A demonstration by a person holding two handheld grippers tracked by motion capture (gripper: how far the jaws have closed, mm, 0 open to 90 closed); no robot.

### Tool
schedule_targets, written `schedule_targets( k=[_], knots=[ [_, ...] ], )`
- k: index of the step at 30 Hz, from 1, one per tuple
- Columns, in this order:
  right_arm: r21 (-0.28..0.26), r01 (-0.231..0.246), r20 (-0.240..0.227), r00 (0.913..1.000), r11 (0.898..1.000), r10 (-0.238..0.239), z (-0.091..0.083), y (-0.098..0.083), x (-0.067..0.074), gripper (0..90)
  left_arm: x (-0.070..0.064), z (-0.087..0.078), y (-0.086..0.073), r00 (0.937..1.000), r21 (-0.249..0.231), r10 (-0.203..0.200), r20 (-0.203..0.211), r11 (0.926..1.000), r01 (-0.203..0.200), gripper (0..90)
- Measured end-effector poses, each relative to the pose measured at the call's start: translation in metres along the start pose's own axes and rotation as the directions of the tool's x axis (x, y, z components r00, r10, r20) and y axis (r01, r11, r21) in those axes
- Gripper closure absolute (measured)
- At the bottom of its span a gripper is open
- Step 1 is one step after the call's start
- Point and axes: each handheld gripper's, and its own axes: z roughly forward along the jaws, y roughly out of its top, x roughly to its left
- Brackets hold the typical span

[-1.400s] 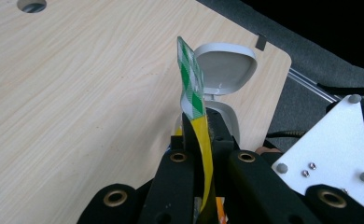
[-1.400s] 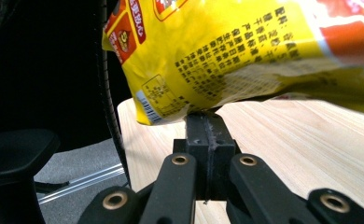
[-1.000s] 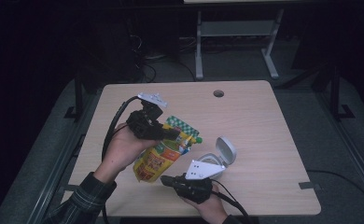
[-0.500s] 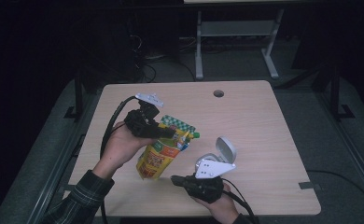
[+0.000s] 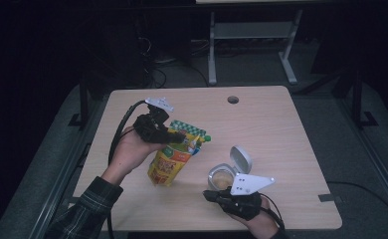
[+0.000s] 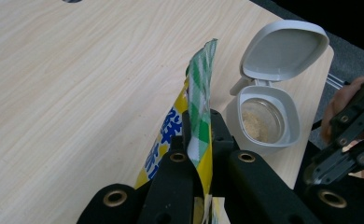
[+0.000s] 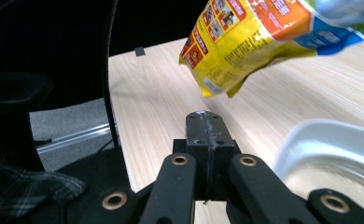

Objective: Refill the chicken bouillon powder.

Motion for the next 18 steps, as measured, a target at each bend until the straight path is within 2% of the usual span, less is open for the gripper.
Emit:
schedule_targets(
  k=[7, 13, 18],
  knots=[
    [0.018, -0.006, 0.008, 0.9999, 1.0, 0.006, -0.018, -0.007, -0.006, 89.9, 0.006, 0.008, 0.003, 1.0, -0.007, 0.004, 0.006, 1.0, -0.004, 90.0],
    [0.019, -0.019, 0.022, 0.9996, 1.0, 0.019, -0.03, -0.012, -0.011, 89.9, 0.012, 0.017, 0.004, 0.9999, 0.028, 0.015, 0.004, 0.9995, -0.015, 90.0],
    [0.023, -0.031, 0.035, 0.9989, 0.999, 0.03, -0.037, -0.015, -0.015, 89.9, 0.015, 0.023, 0.0, 1.0, 0.025, 0.009, -0.002, 0.9997, -0.009, 89.8]
  ],
)
